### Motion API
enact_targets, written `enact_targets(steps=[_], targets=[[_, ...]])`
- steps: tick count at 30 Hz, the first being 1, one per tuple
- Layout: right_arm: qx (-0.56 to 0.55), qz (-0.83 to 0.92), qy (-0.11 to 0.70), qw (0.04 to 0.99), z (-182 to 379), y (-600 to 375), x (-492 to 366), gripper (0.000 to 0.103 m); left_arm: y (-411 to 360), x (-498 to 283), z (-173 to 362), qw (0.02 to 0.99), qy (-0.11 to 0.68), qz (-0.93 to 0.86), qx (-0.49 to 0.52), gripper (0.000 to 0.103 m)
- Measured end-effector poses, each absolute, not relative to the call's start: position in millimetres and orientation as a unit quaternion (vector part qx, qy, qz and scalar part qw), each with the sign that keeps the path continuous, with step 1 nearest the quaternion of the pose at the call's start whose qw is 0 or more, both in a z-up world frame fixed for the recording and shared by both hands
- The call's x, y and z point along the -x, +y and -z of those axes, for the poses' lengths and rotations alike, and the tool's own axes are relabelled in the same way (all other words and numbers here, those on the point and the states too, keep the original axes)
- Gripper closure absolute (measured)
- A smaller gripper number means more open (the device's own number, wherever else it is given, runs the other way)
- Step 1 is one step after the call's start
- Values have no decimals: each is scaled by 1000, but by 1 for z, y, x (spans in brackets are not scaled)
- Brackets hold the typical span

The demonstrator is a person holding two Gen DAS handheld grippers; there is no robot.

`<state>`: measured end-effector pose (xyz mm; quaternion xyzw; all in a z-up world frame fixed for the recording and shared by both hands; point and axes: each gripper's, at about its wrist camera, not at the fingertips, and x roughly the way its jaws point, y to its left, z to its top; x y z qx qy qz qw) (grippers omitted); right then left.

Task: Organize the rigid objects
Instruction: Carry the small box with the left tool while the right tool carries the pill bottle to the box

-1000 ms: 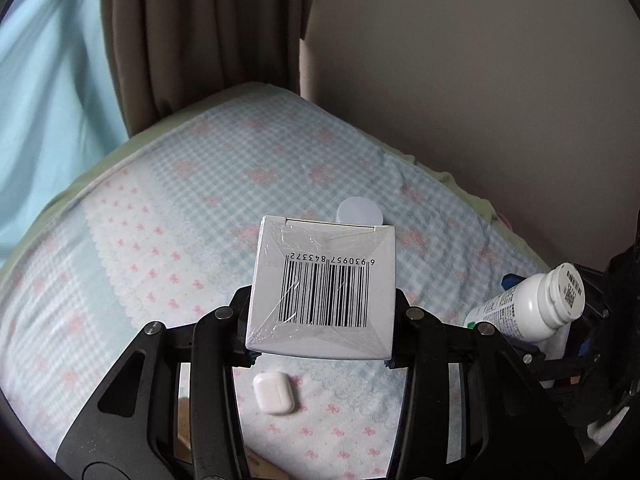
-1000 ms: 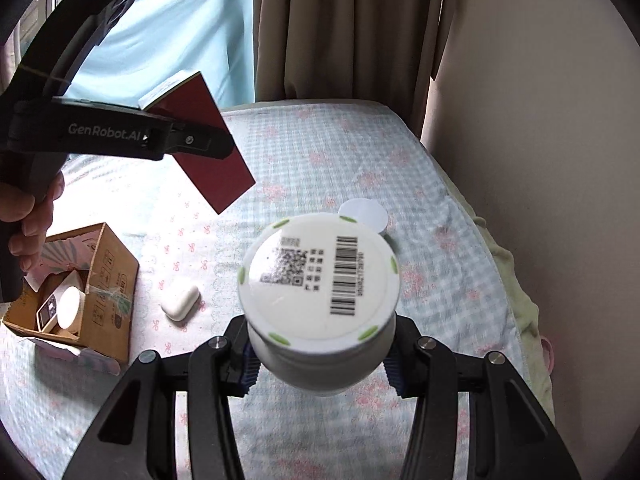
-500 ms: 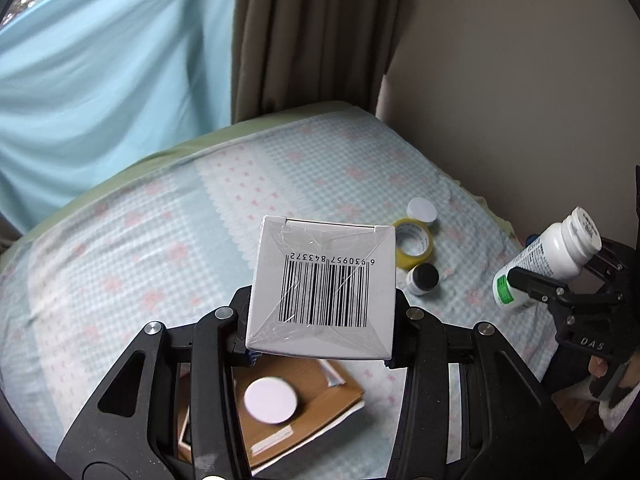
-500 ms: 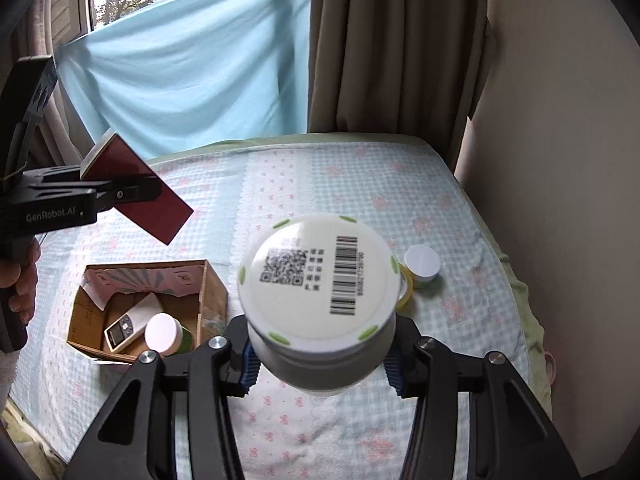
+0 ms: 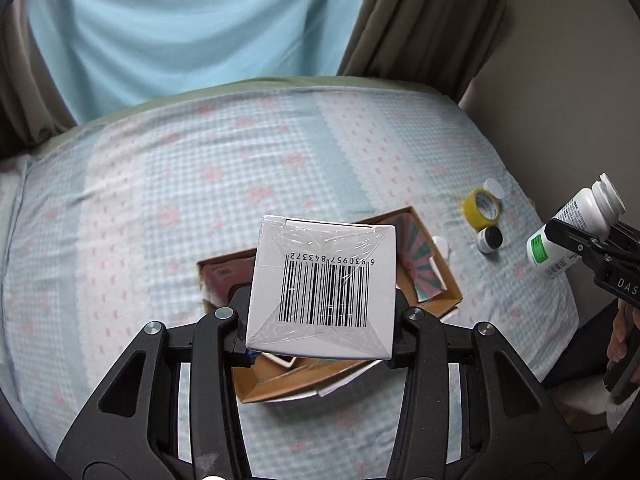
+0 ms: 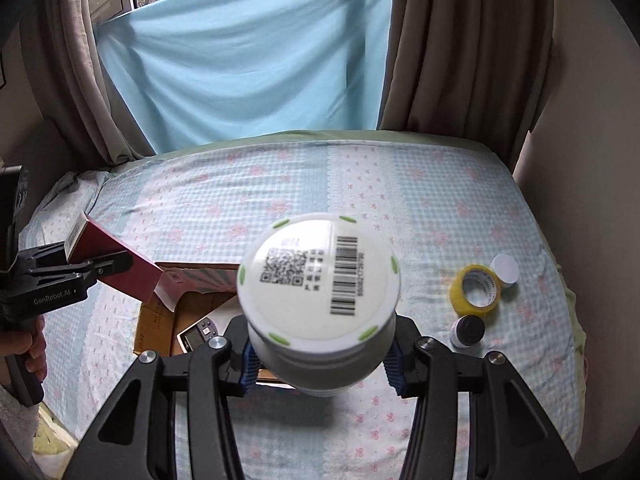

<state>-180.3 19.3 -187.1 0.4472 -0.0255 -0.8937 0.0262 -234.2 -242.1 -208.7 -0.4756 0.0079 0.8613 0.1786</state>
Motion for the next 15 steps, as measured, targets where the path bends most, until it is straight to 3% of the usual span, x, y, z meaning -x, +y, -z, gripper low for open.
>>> enact_targets(steps=[15], targets=[[-514, 858, -3, 13, 247, -46, 234, 57, -271, 287, 275, 197, 14, -845, 497, 64]])
